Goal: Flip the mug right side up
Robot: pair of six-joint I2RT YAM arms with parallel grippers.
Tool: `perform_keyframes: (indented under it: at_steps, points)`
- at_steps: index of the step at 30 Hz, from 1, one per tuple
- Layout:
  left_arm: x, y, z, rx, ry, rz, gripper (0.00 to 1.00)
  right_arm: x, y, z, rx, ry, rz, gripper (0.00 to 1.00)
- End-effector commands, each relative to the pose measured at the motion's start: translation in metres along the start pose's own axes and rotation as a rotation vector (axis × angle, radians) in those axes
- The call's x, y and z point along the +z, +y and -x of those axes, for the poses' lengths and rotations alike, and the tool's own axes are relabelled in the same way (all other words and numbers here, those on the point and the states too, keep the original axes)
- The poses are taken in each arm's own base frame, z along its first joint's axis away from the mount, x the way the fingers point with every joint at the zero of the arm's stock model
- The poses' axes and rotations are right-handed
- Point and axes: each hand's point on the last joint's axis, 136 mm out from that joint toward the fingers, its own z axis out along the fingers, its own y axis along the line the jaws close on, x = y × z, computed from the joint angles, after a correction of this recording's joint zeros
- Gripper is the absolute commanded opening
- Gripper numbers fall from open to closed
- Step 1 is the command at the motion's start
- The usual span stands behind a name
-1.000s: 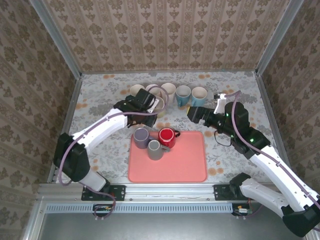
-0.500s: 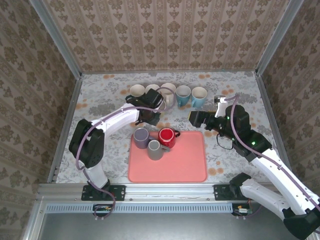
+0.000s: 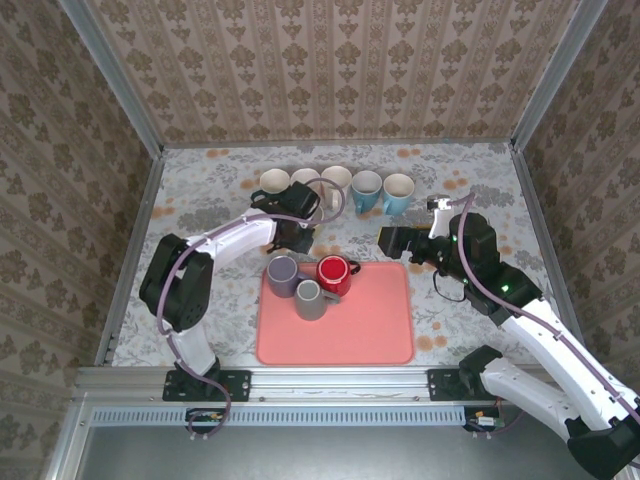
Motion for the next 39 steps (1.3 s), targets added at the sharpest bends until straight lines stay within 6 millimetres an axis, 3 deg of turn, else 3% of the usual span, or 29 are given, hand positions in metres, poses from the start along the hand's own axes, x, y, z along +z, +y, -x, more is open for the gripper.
perform_keyframes:
  at_steps: [1, 7, 17, 25, 30, 34, 39]
  points:
    - [0.003, 0.006, 0.011, -0.033, -0.051, 0.026, 0.02, -0.001, -0.007, 0.0, -0.028, -0.005, -0.035, 1.0]
    - [0.006, 0.01, 0.006, -0.055, -0.041, 0.039, 0.14, -0.003, -0.008, 0.002, -0.036, -0.011, -0.042, 1.0]
    - [-0.013, 0.012, 0.005, -0.08, -0.081, 0.023, 0.35, -0.002, -0.006, 0.003, -0.036, -0.005, -0.04, 1.0]
    - [-0.039, 0.011, 0.004, -0.1, -0.129, -0.011, 0.36, -0.002, -0.004, 0.003, -0.031, 0.0, -0.035, 1.0]
    - [-0.071, 0.01, 0.005, -0.104, -0.178, -0.042, 0.36, 0.001, 0.002, 0.0, -0.052, 0.03, -0.001, 1.0]
    - [-0.103, 0.012, 0.003, -0.073, -0.219, -0.057, 0.36, 0.016, 0.027, -0.021, -0.147, 0.164, 0.114, 1.0]
    - [-0.132, 0.023, -0.008, -0.05, -0.21, -0.095, 0.36, 0.036, 0.062, -0.075, -0.543, 0.37, 0.161, 0.99]
